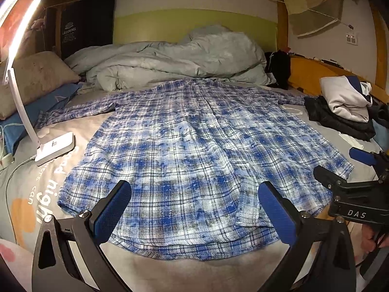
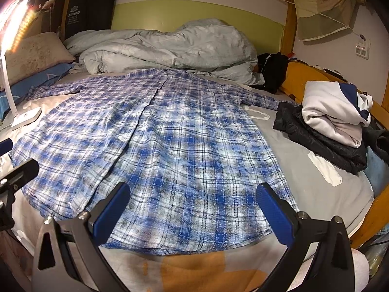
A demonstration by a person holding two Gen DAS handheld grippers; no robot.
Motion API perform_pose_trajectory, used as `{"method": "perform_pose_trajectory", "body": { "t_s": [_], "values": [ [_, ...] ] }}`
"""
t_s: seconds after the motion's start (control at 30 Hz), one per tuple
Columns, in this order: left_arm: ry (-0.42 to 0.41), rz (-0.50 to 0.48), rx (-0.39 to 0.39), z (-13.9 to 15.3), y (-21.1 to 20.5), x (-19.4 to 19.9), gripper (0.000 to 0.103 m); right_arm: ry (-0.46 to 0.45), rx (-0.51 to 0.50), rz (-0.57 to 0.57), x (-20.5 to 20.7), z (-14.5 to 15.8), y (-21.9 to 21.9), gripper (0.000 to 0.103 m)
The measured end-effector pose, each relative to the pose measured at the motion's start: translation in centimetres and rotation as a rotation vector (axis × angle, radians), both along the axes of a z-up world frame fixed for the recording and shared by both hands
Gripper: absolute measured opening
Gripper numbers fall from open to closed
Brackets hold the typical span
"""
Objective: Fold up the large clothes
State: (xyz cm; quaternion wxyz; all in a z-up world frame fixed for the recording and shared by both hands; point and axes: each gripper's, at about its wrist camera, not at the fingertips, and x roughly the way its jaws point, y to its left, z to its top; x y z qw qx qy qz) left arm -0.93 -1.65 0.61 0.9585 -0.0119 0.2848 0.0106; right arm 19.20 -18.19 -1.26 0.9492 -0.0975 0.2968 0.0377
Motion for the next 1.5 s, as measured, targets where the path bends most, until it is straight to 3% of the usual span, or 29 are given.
{"method": "perform_pose_trajectory", "body": {
  "t_s": [0.93,1.5],
  "values": [
    [-0.050,0.030,0.026,0.5,-0.2,-0.8,0.103,-0.001,0.003,-0.002,-0.1,0.0,0.0,0.103],
    [-0.065,0.012,-0.004,1.0,0.3,-1.1,0.103,-0.007,-0.006,0.001,-0.3,0.2,-0.1,0.103]
  ]
}}
